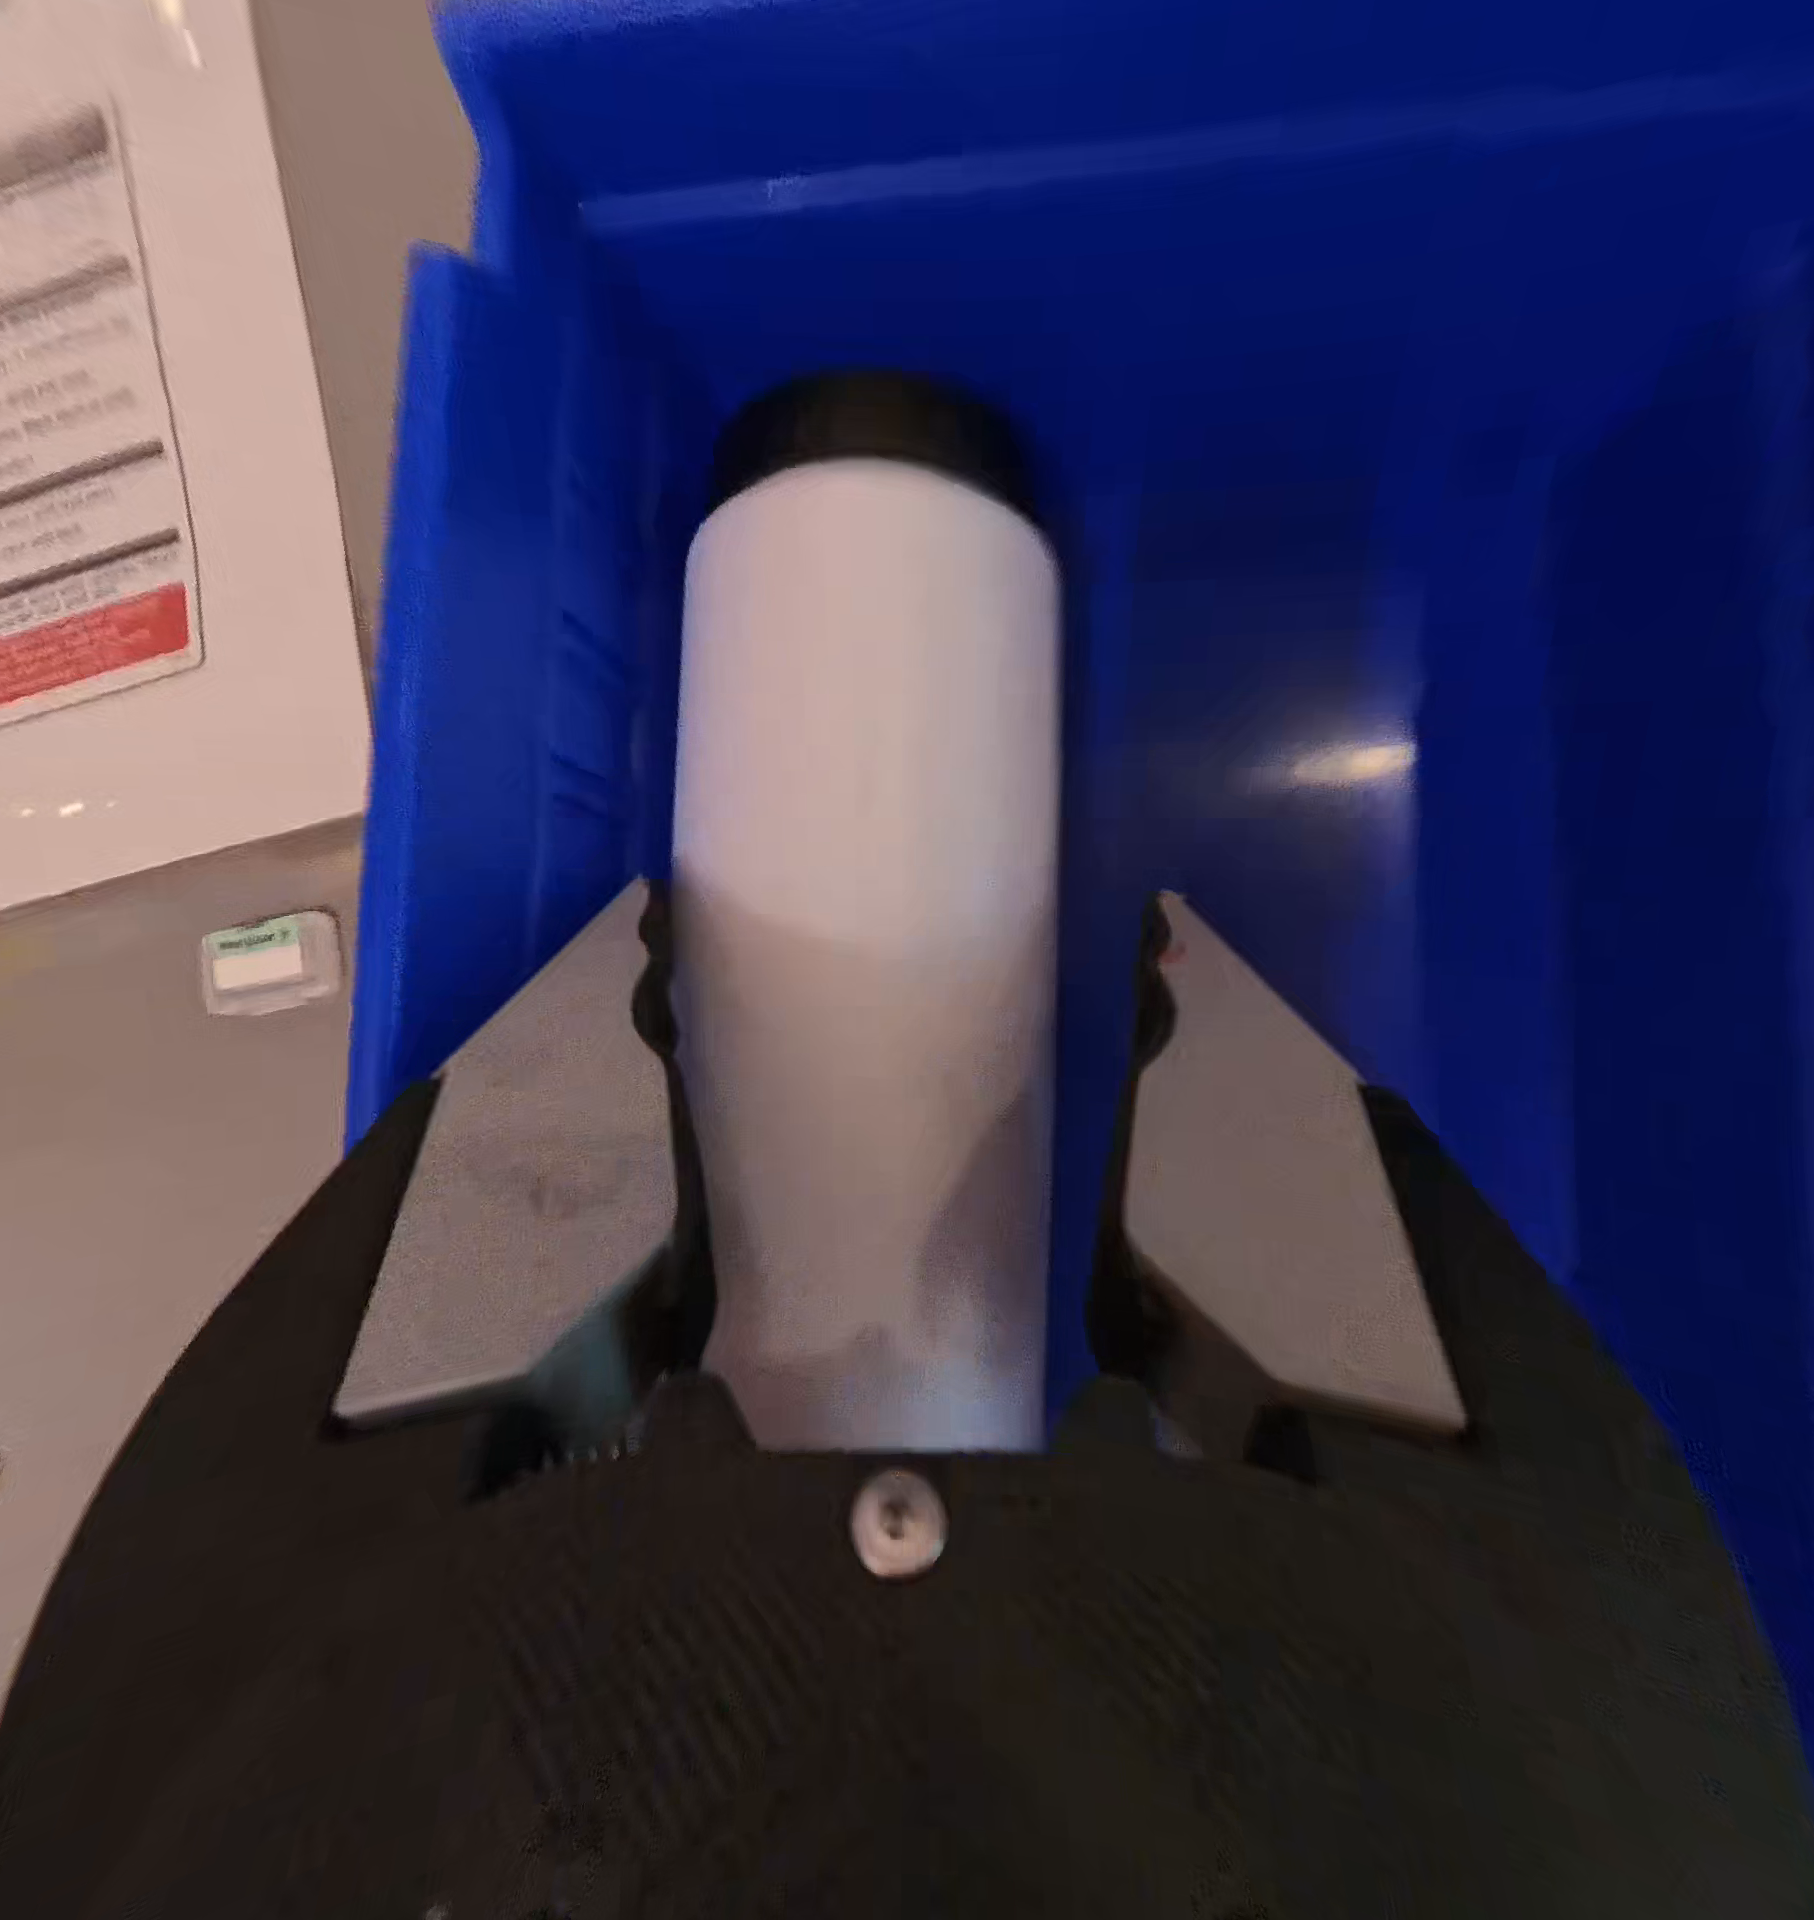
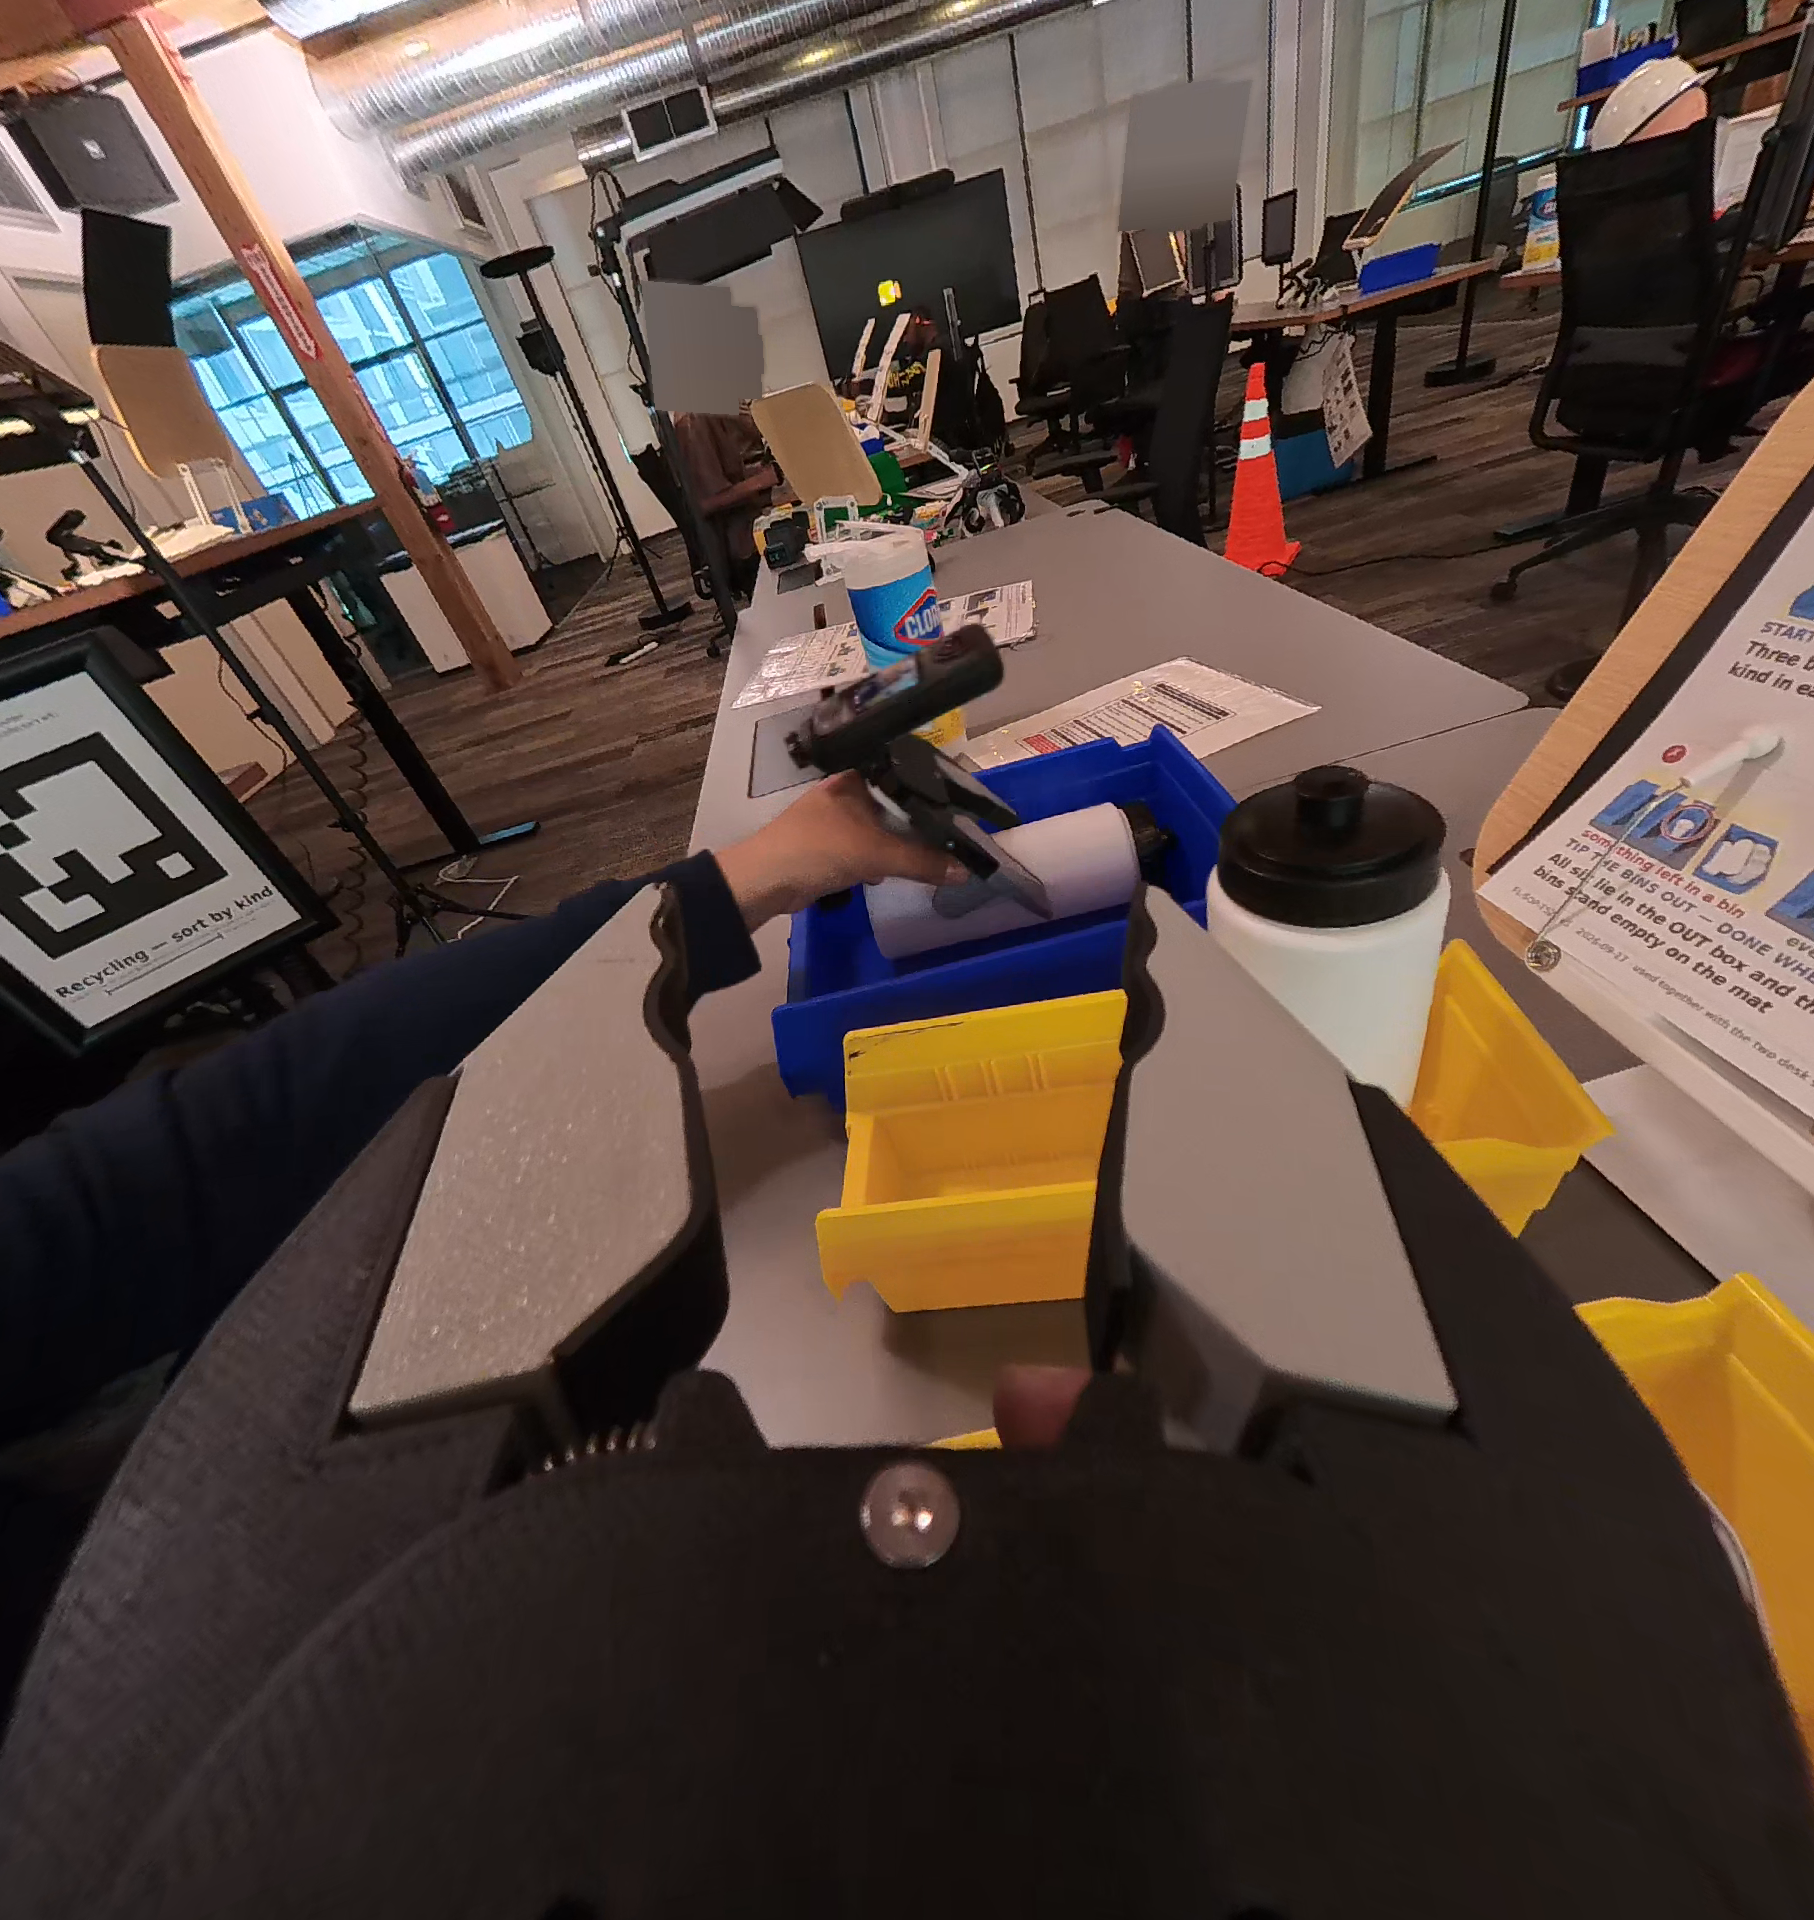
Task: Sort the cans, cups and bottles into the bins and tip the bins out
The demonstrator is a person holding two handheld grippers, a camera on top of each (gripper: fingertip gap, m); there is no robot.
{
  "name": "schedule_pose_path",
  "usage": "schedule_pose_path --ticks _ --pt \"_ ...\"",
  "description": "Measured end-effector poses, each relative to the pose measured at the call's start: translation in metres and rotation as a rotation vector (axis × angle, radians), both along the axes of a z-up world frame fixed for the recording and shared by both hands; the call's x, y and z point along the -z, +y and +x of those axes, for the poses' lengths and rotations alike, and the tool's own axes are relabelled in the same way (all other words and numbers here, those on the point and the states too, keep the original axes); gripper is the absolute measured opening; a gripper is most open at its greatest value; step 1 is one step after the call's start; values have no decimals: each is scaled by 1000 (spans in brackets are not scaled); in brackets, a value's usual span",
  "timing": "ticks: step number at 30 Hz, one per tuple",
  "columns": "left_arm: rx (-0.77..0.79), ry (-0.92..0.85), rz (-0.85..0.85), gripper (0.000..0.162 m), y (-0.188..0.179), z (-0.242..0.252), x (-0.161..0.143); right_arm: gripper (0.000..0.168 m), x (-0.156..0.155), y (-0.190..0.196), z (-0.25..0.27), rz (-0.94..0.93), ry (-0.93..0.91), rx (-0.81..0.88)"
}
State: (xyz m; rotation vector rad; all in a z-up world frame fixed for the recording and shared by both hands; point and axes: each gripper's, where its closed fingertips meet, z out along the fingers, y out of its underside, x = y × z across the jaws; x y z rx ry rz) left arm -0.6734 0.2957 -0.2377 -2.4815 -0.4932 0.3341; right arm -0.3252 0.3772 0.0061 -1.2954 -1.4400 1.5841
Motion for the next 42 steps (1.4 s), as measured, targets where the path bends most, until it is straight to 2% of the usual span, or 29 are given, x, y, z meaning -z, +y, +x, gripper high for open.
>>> schedule_pose_path --ticks 2,4,7,14,22,25,28,30,33,35,37,40,42 --pt "19 63 -125 77 -2 -6 7 83 1 -1 -1 1 -6 -4" --pt "83 98 -259 82 -5 -3 17 83 3 -1 -3 8 -13 -6" --pt "93 112 -375 84 -9 -1 24 83 6 -3 -6 6 -23 -13" --pt "80 66 -347 86 -15 5 27 83 3 -13 -2 22 -19 -34" --pt "76 150 -326 84 -23 6 18 82 -7 -14 11 27 14 -38" --pt "60 200 -182 84 -20 3 -11 82 -10 -12 12 8 25 -42" --pt "36 334 55 84 -14 3 -74 82 -10 -13 10 -6 26 -56" --pt "70 384 296 84 -5 30 -129 83 -9 -17 7 -17 22 -70" --pt "219 363 617 84 2 114 -193 90 -9 -28 1 -37 21 -101" --pt "348 324 729 84 3 179 -207 95 -11 -39 -2 -51 30 -125" --pt "466 322 778 84 6 236 -206 100 -14 -55 -4 -78 50 -166" --pt "578 331 779 85 11 293 -193 104 -17 -83 -4 -111 59 -248" --pt "630 311 811 85 10 320 -192 113 -8 -92 -11 -86 25 -231"
